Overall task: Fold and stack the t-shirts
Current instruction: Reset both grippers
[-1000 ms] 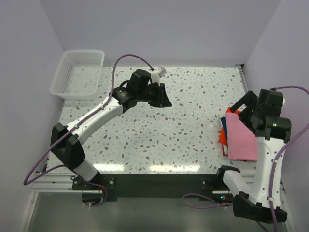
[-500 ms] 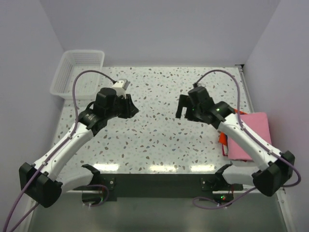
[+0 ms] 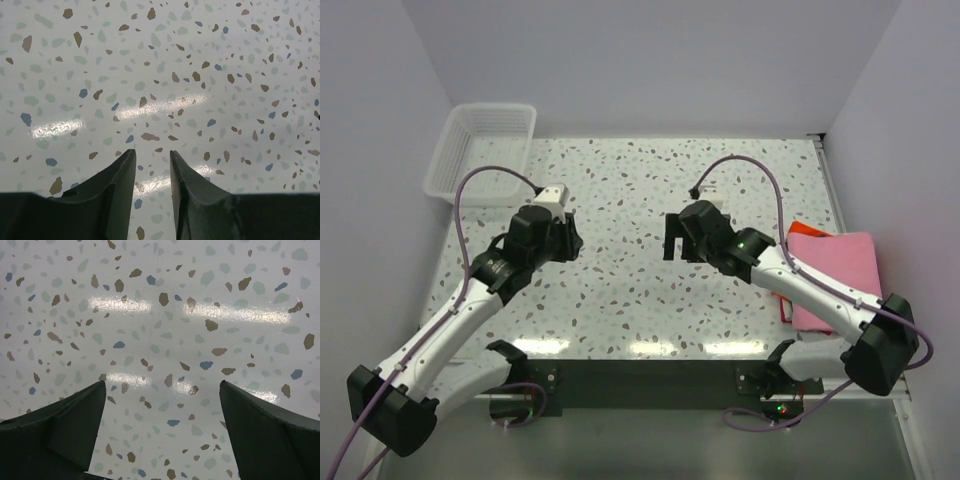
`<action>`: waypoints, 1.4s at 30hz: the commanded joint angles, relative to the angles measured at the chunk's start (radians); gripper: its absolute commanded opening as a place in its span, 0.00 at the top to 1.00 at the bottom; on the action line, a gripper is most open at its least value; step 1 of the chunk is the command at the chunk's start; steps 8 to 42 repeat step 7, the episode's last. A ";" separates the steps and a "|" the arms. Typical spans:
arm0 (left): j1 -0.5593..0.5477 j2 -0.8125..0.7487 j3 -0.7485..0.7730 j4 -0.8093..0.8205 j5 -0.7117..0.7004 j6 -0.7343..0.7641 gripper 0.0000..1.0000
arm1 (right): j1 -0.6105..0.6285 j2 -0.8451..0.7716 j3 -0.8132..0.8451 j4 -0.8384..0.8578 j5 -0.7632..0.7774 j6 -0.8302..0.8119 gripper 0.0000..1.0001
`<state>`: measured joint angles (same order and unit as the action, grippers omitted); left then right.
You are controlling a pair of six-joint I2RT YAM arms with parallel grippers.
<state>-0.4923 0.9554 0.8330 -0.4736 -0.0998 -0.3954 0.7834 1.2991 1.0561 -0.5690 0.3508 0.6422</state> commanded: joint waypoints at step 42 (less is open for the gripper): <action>0.001 -0.026 -0.020 0.053 -0.003 0.050 0.61 | -0.003 -0.133 -0.056 0.115 0.126 -0.048 0.01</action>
